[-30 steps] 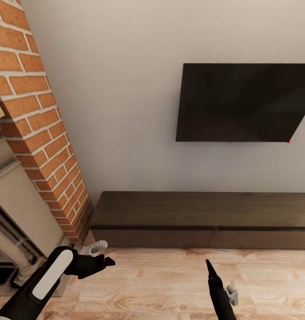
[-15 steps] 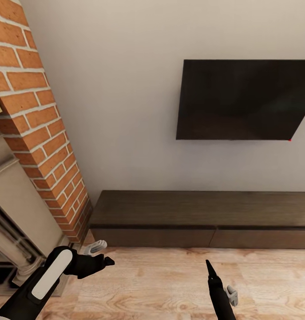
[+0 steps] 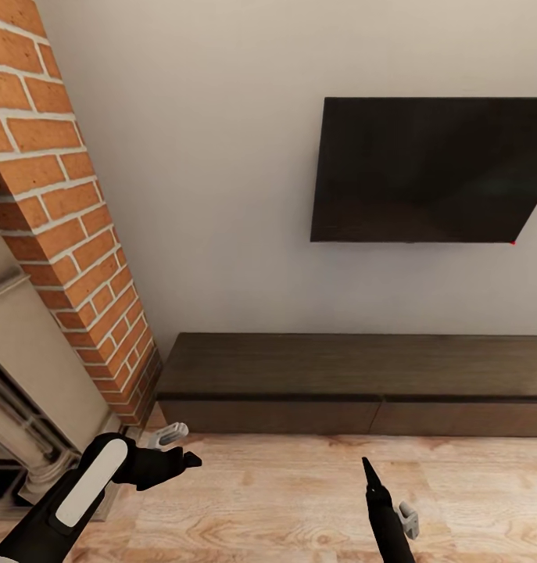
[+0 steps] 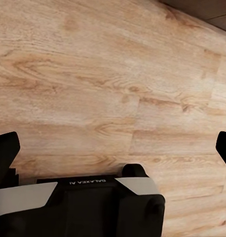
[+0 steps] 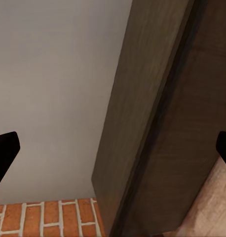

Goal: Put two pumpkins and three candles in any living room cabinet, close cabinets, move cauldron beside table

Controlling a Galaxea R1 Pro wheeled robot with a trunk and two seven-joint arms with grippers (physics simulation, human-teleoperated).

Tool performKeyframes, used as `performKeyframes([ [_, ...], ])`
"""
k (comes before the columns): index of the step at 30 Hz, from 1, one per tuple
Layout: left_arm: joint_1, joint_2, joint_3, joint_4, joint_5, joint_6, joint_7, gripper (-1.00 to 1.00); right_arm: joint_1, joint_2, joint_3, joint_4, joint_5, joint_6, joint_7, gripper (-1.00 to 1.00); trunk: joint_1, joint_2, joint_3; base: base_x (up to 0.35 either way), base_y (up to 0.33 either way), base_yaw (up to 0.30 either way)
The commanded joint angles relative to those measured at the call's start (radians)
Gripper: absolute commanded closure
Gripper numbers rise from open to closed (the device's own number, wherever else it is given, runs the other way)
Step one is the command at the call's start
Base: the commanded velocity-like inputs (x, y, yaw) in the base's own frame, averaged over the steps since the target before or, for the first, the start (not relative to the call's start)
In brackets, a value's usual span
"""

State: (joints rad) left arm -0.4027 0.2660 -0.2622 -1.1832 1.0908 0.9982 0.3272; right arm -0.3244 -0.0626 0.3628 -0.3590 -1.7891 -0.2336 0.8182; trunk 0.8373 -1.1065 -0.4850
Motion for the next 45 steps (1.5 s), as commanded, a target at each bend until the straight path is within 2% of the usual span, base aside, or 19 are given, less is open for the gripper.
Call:
performKeyframes([
  [1,-0.001,0.001,-0.003,-0.002,0.011,0.0,0.01,-1.0,-0.001,-0.001,0.008,0.0,-0.009,-0.006,0.002,-1.0,0.004,-0.008,-0.004,0.0,0.0,0.0],
  [19,-0.001,0.001,-0.005,-0.004,0.011,0.0,0.01,-1.0,-0.001,0.0,0.01,-0.002,-0.009,-0.005,0.008,-1.0,0.073,-0.134,-0.061,0.0,0.0,0.0],
  [26,-0.001,0.001,-0.004,-0.013,0.011,0.0,0.01,-1.0,-0.001,0.0,0.009,-0.001,-0.009,0.054,0.004,-1.0,0.1,-0.183,-0.083,0.0,0.0,0.0],
  [38,0.001,0.002,-0.002,-0.013,0.012,0.0,0.01,-1.0,-0.001,0.0,0.008,0.0,-0.009,0.062,0.002,-1.0,0.146,-0.267,-0.12,0.0,0.0,0.0],
  [45,0.001,0.002,-0.002,-0.014,0.05,0.0,0.01,-1.0,-0.001,0.001,0.008,0.0,-0.009,0.062,0.002,-1.0,0.173,-0.316,-0.142,0.0,0.0,0.0],
])
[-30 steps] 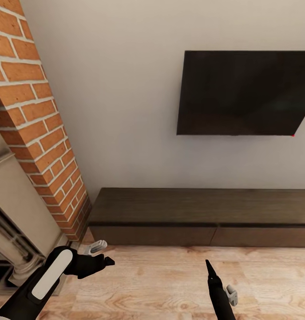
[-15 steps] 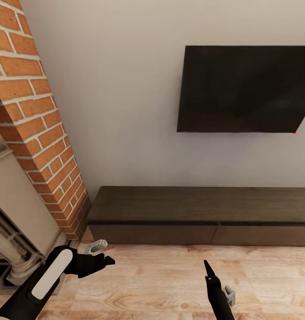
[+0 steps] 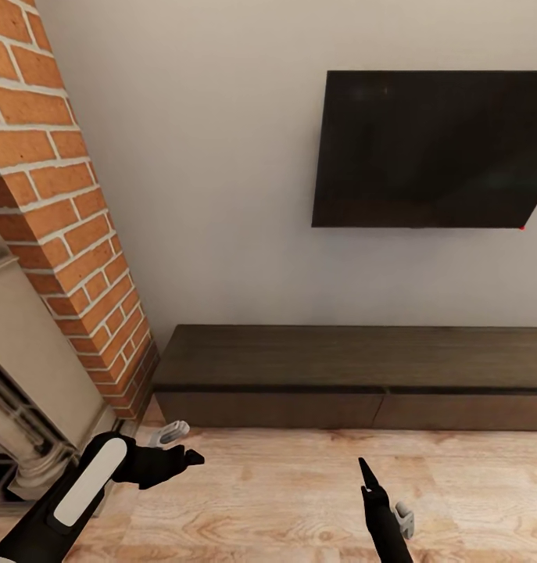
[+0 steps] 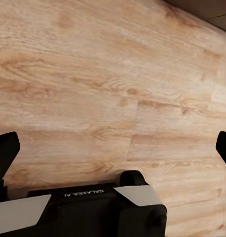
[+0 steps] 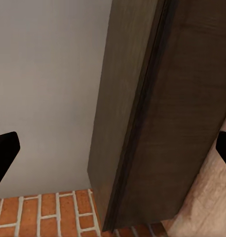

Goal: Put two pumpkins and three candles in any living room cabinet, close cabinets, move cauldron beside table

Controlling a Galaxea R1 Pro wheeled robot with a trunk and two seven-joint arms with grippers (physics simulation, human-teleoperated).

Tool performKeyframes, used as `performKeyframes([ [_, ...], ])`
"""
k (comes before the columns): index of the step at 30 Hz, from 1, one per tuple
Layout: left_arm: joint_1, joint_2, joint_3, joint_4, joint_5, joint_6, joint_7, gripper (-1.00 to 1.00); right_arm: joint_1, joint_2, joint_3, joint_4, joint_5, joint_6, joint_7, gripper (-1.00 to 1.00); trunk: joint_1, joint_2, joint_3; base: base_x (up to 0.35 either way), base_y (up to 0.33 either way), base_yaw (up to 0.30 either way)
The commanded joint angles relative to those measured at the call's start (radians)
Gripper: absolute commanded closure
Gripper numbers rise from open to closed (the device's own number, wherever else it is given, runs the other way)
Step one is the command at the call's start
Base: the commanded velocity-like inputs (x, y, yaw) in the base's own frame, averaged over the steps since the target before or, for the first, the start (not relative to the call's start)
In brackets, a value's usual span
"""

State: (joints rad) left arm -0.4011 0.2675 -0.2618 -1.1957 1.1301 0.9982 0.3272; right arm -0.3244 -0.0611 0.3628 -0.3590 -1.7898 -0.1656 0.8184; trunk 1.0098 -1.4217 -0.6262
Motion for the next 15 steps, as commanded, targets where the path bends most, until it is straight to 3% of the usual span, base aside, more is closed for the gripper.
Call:
performKeyframes([
  [1,-0.001,0.001,-0.002,0.0,0.013,0.0,0.01,-1.0,-0.001,-0.001,0.008,0.0,-0.008,-0.006,0.002,-1.0,0.004,-0.008,-0.004,0.0,0.0,0.0],
  [11,-0.001,0.011,-0.002,0.0,0.018,0.0,0.01,-1.0,-0.001,-0.001,0.008,0.0,-0.008,-0.006,0.002,-1.0,0.042,-0.078,-0.035,0.0,0.0,0.0],
  [15,-0.001,0.028,-0.004,-0.001,0.052,0.0,0.009,-1.0,-0.001,-0.001,0.008,0.0,-0.008,-0.006,0.002,-1.0,0.058,-0.106,-0.048,0.0,0.0,0.0],
])
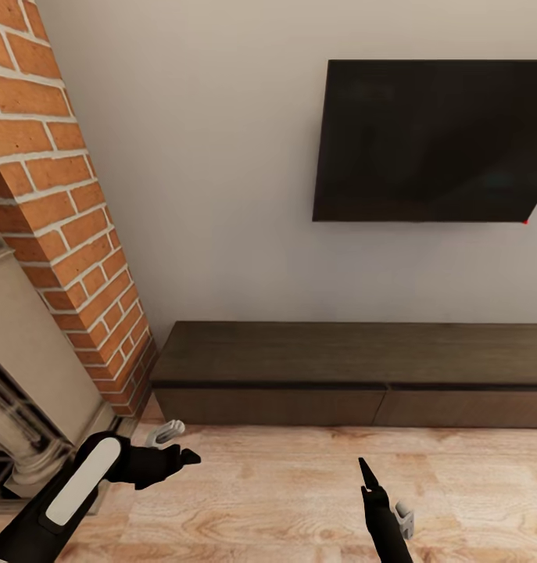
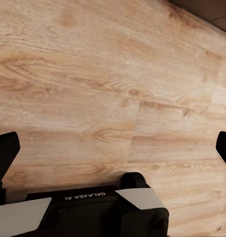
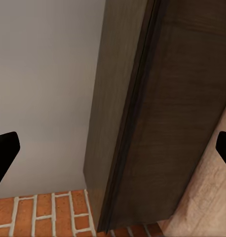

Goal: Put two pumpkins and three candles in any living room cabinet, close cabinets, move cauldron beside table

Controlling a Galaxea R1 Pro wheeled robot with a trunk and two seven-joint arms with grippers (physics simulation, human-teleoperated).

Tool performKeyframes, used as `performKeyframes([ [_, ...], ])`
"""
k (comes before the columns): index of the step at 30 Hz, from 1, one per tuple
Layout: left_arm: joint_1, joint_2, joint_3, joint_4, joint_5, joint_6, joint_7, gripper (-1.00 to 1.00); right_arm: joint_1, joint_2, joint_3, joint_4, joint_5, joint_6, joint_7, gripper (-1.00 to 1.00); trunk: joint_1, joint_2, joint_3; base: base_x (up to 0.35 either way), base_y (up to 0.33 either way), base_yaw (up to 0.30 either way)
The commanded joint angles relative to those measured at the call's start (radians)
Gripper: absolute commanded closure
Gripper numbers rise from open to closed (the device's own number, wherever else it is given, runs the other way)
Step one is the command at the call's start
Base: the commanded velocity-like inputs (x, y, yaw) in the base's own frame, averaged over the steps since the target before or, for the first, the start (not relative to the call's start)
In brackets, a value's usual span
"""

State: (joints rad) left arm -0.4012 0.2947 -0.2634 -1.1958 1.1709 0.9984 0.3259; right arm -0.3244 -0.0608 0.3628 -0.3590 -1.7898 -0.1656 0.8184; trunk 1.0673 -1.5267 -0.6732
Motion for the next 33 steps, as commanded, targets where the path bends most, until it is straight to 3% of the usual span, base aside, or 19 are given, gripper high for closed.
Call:
performKeyframes([
  [1,-0.001,0.003,-0.002,-0.001,0.021,0.0,0.01,-1.0,-0.001,-0.001,0.008,0.0,-0.008,-0.006,0.002,-1.0,0.004,-0.008,-0.004,0.0,0.0,0.0],
  [6,-0.001,0.006,-0.007,-0.001,0.037,0.0,0.01,-1.0,-0.001,-0.001,0.008,0.002,-0.009,-0.006,0.002,-1.0,0.023,-0.043,-0.02,0.0,0.0,0.0],
  [23,-0.001,0.004,-0.013,-0.001,0.039,0.0,0.01,-1.0,-0.001,0.011,-0.012,0.012,-0.007,-0.043,-0.016,-1.0,0.088,-0.162,-0.073,0.0,0.0,0.0],
  [27,-0.001,0.003,-0.013,-0.001,0.039,0.0,0.01,-1.0,-0.001,0.014,-0.014,0.012,-0.003,-0.048,0.0,-1.0,0.104,-0.19,-0.086,0.0,0.0,0.0],
  [33,-0.001,0.003,-0.013,-0.001,0.039,0.0,0.01,-1.0,-0.001,0.015,-0.013,0.012,0.001,-0.047,0.079,-1.0,0.127,-0.232,-0.104,0.0,0.0,0.0],
])
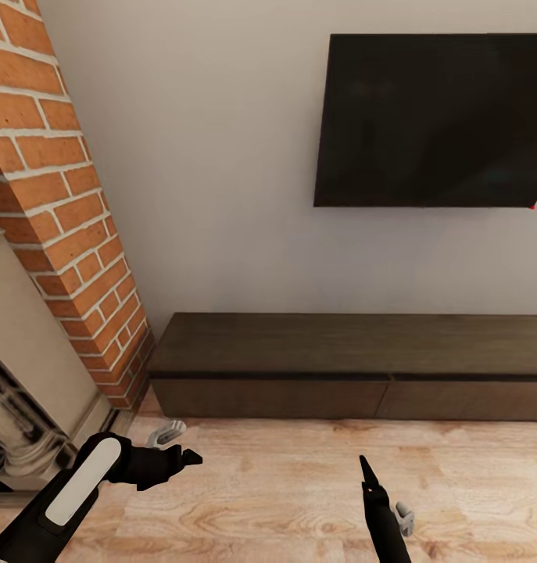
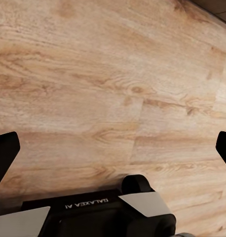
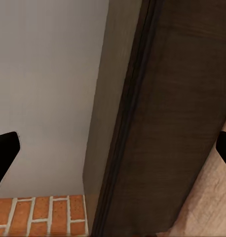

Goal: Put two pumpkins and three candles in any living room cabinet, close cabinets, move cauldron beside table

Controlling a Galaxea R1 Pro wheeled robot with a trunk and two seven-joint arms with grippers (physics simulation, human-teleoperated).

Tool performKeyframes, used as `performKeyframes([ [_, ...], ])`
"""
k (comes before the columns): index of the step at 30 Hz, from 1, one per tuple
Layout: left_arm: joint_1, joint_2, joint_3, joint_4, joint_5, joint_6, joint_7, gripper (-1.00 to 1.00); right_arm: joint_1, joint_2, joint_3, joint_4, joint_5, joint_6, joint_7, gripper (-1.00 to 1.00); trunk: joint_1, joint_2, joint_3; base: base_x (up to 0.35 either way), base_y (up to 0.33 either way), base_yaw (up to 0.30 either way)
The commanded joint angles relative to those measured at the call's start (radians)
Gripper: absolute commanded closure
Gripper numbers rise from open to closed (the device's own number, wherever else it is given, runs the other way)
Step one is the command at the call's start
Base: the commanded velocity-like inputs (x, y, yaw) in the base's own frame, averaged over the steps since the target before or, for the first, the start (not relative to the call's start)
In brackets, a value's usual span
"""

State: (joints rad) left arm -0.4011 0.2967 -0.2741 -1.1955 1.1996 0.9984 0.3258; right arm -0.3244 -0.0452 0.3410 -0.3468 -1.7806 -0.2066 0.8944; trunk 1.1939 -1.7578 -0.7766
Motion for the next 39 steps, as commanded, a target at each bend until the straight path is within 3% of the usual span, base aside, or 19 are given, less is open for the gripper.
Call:
performKeyframes([
  [1,-0.001,0.001,-0.002,-0.001,0.011,0.0,0.01,-1.0,-0.001,-0.001,0.009,0.0,-0.008,-0.006,0.007,-1.0,0.004,-0.008,-0.004,0.0,0.0,0.0],
  [24,-0.001,0.001,-0.002,-0.001,0.011,0.0,0.009,-1.0,-0.001,0.0,0.009,-0.002,-0.01,-0.003,0.017,-1.0,0.092,-0.169,-0.076,0.0,0.0,0.0],
  [30,-0.001,0.001,-0.002,-0.001,0.011,0.0,0.009,-1.0,-0.001,-0.001,0.007,-0.003,-0.013,0.002,0.058,-1.0,0.115,-0.211,-0.095,0.0,0.0,0.0],
  [39,-0.001,0.002,-0.002,-0.001,0.011,0.0,0.009,-1.0,-0.001,-0.001,0.007,-0.003,-0.015,0.003,0.066,-1.0,0.15,-0.274,-0.123,0.0,0.0,0.0],
])
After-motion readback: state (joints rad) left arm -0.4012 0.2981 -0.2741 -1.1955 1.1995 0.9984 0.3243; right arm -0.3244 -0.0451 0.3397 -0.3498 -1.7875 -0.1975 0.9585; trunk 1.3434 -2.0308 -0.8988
